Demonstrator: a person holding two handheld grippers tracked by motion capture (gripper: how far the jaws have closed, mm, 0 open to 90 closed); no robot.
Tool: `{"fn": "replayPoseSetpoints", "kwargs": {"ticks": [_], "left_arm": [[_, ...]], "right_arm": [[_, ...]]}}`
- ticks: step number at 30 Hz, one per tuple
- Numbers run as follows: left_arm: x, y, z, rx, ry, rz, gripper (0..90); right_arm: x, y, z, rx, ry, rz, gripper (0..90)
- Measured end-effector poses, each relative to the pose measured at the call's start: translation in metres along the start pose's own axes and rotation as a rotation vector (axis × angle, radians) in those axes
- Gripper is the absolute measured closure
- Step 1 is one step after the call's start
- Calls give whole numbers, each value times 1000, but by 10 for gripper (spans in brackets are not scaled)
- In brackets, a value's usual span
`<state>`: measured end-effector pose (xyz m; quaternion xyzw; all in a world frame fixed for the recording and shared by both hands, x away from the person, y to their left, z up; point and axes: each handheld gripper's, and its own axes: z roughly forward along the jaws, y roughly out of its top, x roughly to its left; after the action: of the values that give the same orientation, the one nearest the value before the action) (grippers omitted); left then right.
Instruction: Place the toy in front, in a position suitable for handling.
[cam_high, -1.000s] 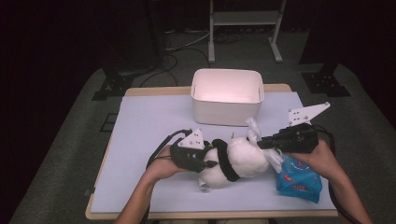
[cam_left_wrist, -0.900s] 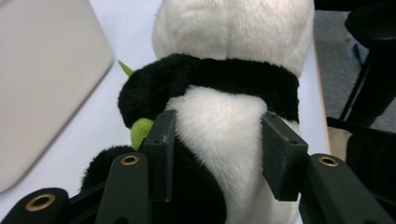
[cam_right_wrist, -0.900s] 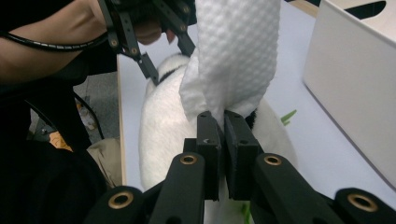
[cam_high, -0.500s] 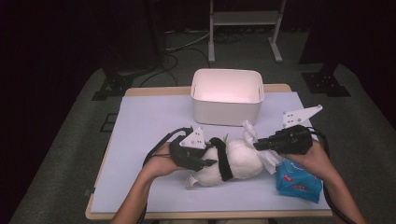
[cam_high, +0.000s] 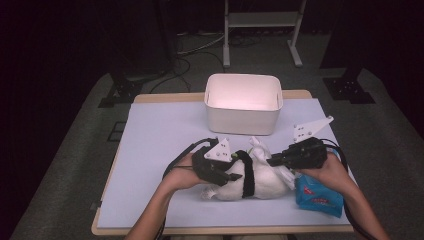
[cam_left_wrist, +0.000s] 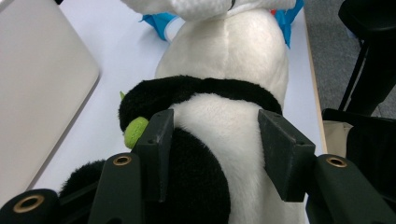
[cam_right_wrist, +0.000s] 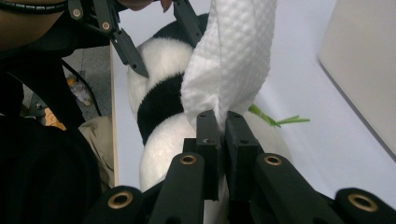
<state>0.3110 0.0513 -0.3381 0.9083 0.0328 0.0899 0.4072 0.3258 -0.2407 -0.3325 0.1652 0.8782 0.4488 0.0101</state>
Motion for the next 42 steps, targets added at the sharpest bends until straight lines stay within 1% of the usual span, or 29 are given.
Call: {"fn": "replayPoseSetpoints", "kwargs": {"ticks": [3, 5, 7, 10, 12, 18, 27, 30, 33, 35, 38, 42], "left_arm": [[0, 2, 1, 2, -2, 0, 458], [0, 3, 1, -8, -3, -7, 435], [1, 2, -1, -17, -8, -10, 423], [1, 1, -7, -37, -3, -21, 408], [2, 0, -11, -41, 2, -25, 407], [3, -3, -18, -33, 3, -38, 397], [7, -16, -28, -44, -5, -78, 378], [8, -20, -31, -40, -3, -96, 364], [7, -27, -30, -21, -9, -116, 343], [7, -33, -28, -19, -16, -137, 329], [7, -40, -26, -21, -25, -156, 317], [8, -46, -21, -3, -44, -180, 298]], "right_arm": [[1, -4, -3, -5, -8, 1, 841], [1, -6, -2, -2, -15, 0, 841], [0, -7, -1, -1, -10, 2, 842], [-1, -9, 0, 0, -6, 9, 842], [-2, -11, -1, -1, -10, 13, 842], [-3, -12, -1, 0, -14, 19, 842], [-4, -13, -1, 1, -15, 23, 842], [-5, -14, -1, 5, -21, 27, 842], [-6, -16, -3, 8, -26, 30, 842], [-6, -17, -3, 5, -24, 30, 842], [-7, -19, -4, 6, -25, 36, 842], [-6, -19, -4, 9, -26, 35, 842]]}}
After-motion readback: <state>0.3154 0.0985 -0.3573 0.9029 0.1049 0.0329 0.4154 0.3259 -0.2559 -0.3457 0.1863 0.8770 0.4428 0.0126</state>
